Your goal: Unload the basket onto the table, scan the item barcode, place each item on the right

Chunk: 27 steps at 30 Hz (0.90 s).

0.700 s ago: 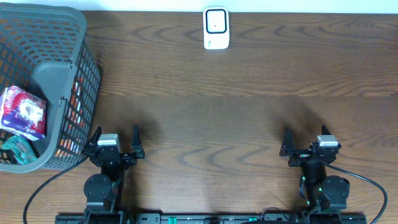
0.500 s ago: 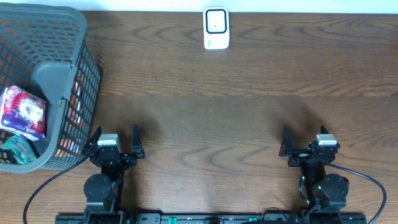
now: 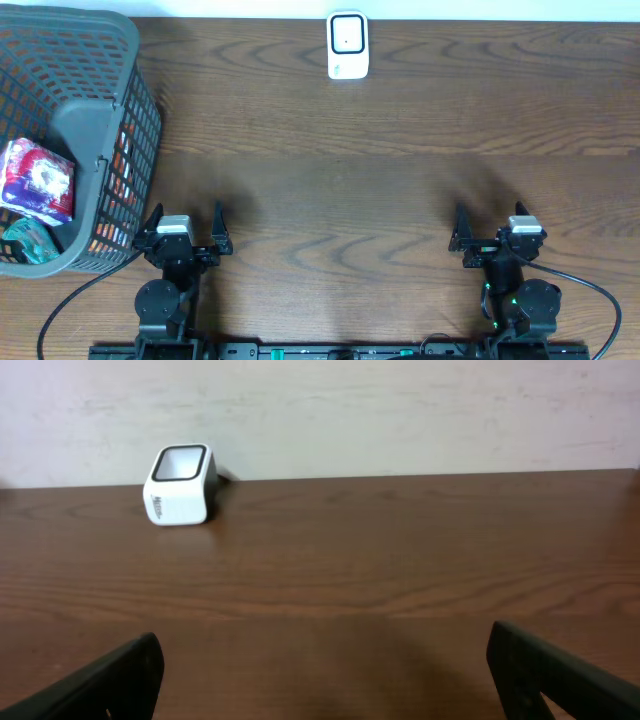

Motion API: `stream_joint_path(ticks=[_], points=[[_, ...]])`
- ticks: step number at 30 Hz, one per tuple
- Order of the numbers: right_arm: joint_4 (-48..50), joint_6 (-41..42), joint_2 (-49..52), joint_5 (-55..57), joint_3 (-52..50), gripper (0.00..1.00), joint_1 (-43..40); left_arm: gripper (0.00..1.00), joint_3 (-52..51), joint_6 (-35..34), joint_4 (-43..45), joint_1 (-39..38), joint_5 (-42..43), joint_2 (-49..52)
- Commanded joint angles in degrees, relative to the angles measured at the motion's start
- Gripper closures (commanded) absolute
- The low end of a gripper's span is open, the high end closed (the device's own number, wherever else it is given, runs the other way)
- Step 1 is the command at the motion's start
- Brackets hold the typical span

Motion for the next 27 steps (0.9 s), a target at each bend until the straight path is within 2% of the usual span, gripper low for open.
stream_joint_path(ticks=[1, 27], points=[[-0.2, 0.0, 0.2, 0.5, -0.2, 0.01, -1.0, 0.02, -1.1, -0.3, -2.1, 0.3, -2.2, -0.5], [-0.2, 0.0, 0.2, 0.5, -0.2, 0.01, -1.0, 0.02, -1.1, -0.5, -1.9, 0.3, -2.2, -0.5]])
